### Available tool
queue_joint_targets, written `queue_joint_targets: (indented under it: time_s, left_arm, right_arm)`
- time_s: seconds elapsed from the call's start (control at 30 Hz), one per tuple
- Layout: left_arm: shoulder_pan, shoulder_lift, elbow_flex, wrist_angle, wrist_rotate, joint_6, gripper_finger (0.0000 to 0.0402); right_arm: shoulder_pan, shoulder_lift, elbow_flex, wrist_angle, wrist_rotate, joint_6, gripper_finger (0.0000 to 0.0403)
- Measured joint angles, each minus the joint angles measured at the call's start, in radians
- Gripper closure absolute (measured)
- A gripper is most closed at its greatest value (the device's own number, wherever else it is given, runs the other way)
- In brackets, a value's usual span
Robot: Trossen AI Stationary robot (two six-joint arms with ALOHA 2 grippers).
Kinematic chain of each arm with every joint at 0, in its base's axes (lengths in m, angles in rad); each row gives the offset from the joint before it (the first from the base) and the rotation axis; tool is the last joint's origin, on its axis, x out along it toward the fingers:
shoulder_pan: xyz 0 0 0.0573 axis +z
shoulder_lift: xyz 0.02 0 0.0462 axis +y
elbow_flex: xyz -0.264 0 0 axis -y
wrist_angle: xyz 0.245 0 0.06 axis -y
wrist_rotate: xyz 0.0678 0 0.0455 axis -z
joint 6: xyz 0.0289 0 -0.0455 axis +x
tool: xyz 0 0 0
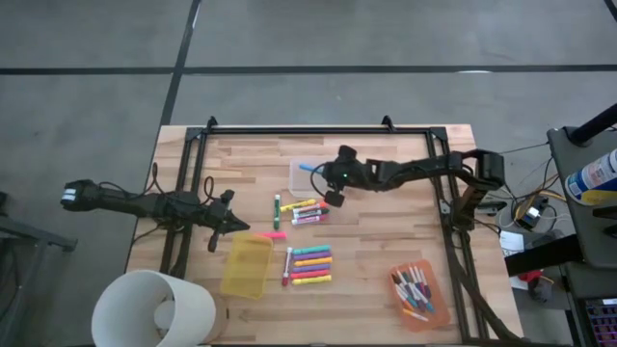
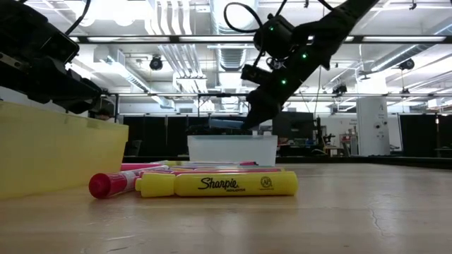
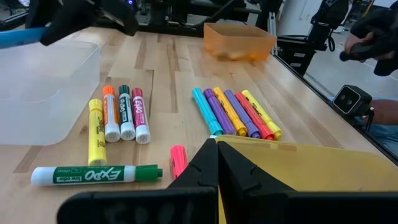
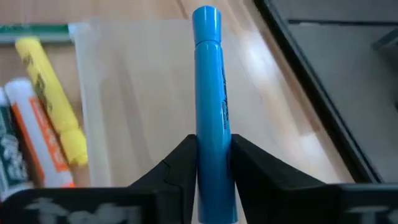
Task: Pick & Place Markers
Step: Put the large blue highlighter pen into the transparent bin, then put the top large yellow highlighter pen into the transparent bin
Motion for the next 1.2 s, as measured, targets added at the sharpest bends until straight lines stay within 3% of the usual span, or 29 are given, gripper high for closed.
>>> queue_joint_targets:
  time_s: [0.33,0.53,0.7,0.87,1.2]
  left_arm:
    - [0.000,0.000,0.000,0.000,0.000,0.000,0.0401]
    - [0.000,0.000,0.000,0.000,0.000,0.000,0.0401]
    - [0.000,0.000,0.000,0.000,0.000,0.000,0.0401]
    - [0.000,0.001,0.000,0.000,0.000,0.000,0.0401]
    - [0.000,0.002,0.000,0.000,0.000,0.000,0.0401]
  right_arm:
    - [0.001,-0.001,0.020,0.015,0.000,0.008,0.0245]
    - [0.053,-0.062,0.072,-0.151,-0.003,0.118,0.0228]
    - [0.152,-0.195,0.079,-0.293,-0.009,0.152,0.0264]
    - [0.245,-0.403,-0.011,-0.387,-0.006,0.235,0.0374]
    - [0.398,-0.855,-0.169,-0.389,0.009,0.272,0.0394]
